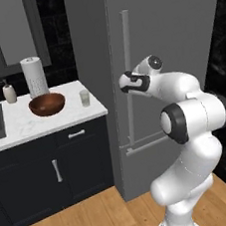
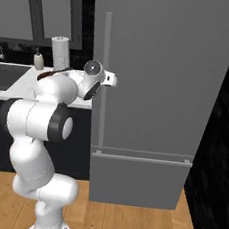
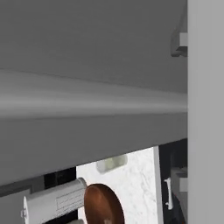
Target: Grab a lemon wedge from the fridge and one ice cube from the ice bowl, and put them in the glass of lemonade.
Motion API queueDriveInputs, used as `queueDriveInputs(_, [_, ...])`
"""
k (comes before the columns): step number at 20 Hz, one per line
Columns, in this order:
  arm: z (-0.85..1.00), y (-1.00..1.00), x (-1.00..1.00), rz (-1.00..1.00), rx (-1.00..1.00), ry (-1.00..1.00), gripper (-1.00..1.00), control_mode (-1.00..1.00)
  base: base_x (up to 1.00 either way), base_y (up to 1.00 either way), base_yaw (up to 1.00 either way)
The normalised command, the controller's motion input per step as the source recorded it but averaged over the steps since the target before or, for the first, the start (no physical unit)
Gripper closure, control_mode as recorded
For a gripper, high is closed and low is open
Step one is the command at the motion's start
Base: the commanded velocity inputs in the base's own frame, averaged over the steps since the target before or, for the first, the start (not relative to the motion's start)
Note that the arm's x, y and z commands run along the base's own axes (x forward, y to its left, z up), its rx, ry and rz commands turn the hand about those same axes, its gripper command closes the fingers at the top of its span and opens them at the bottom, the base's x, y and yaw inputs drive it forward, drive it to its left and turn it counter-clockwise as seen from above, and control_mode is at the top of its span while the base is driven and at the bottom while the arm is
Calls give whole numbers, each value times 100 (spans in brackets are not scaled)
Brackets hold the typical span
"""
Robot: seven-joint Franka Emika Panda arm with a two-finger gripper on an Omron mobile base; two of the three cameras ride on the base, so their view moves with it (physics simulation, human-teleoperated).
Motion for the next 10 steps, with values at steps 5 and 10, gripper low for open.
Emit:
queueDriveInputs(5, [-12, -21, 51, 11, 6, -5, -100, -100, 0, 0, 0])
queueDriveInputs(10, [-10, -29, 59, 9, 6, 0, -100, -100, 0, 0, 0])
